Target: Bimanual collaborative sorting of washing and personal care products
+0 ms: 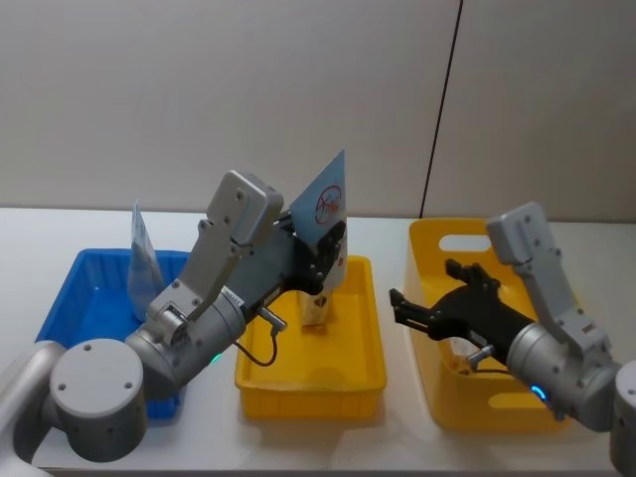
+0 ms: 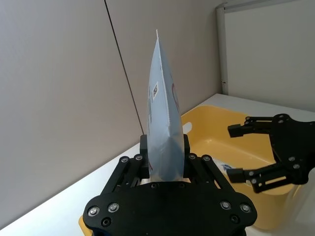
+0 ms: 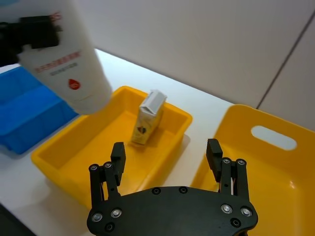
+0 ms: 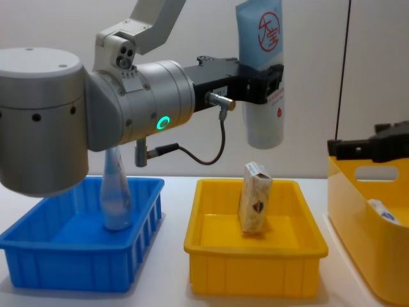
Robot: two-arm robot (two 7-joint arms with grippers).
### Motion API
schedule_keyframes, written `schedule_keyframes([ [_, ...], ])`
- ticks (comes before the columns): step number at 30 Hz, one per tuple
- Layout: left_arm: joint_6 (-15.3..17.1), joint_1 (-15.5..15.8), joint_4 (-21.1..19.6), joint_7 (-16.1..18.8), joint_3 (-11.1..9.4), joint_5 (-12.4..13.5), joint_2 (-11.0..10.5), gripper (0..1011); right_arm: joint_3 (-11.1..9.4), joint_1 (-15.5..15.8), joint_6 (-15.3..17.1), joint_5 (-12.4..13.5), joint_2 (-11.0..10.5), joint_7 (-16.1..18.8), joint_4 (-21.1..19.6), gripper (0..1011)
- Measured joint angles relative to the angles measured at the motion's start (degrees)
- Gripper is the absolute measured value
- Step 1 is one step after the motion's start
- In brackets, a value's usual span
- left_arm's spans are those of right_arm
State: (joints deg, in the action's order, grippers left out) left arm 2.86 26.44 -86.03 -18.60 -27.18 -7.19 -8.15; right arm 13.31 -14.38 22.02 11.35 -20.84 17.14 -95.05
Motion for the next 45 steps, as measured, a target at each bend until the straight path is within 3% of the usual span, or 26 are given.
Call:
schedule_keyframes([
  [9, -0.1, 0.1, 0.1, -0.1, 0.0, 0.0, 0.0, 289, 3.5, -2.7, -2.5, -0.6, -2.4, 5.8, 1.4, 1004],
  [16, -0.1, 0.1, 0.1, -0.1, 0.0, 0.0, 0.1, 289, 5.8, -4.1, -6.4, -1.6, -4.2, 9.0, 2.1, 1004],
  [29, -0.1, 0.1, 0.1, -0.1, 0.0, 0.0, 0.1, 289, 8.2, -5.0, -11.4, -3.5, -5.7, 10.0, 3.5, 1004],
  [45, -0.1, 0.0, 0.1, -0.1, 0.0, 0.0, 0.1, 289, 9.2, -7.0, -17.4, -4.8, -4.6, 9.3, 8.0, 1004],
])
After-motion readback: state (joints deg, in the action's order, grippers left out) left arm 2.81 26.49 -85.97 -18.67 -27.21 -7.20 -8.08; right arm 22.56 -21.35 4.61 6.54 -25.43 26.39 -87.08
